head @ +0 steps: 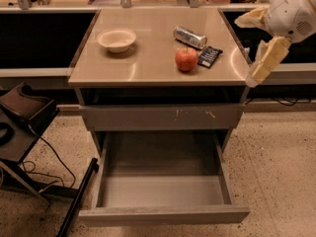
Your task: Place apple into middle drawer
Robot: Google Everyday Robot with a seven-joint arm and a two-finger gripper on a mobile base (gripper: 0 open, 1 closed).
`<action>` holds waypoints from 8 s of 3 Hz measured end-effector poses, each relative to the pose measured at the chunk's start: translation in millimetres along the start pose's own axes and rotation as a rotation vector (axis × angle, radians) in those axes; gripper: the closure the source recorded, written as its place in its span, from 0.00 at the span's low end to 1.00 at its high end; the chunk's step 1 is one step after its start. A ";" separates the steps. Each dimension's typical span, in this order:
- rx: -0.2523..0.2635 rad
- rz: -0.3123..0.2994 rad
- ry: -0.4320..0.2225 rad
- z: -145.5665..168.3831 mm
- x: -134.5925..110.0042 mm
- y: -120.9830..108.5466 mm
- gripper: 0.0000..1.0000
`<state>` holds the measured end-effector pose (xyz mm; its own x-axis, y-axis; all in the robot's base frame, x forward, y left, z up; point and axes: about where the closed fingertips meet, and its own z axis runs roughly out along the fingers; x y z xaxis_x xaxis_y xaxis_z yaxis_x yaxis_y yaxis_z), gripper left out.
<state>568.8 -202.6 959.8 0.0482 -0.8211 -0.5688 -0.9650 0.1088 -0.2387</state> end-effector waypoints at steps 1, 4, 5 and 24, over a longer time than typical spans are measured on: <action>-0.126 0.003 -0.186 44.4 -10.7 -27.0 0.00; -0.022 0.031 -0.437 47.4 -39.8 -84.9 0.00; 0.059 0.072 -0.431 64.9 -31.8 -110.7 0.00; 0.599 -0.253 -0.448 -80.4 -142.3 1.5 1.00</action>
Offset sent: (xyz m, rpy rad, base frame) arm 0.1446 0.0187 0.1735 0.6823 -0.2322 0.2055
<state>539.8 -130.6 1103.6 0.4695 -0.5711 -0.6734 -0.6138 0.3371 -0.7139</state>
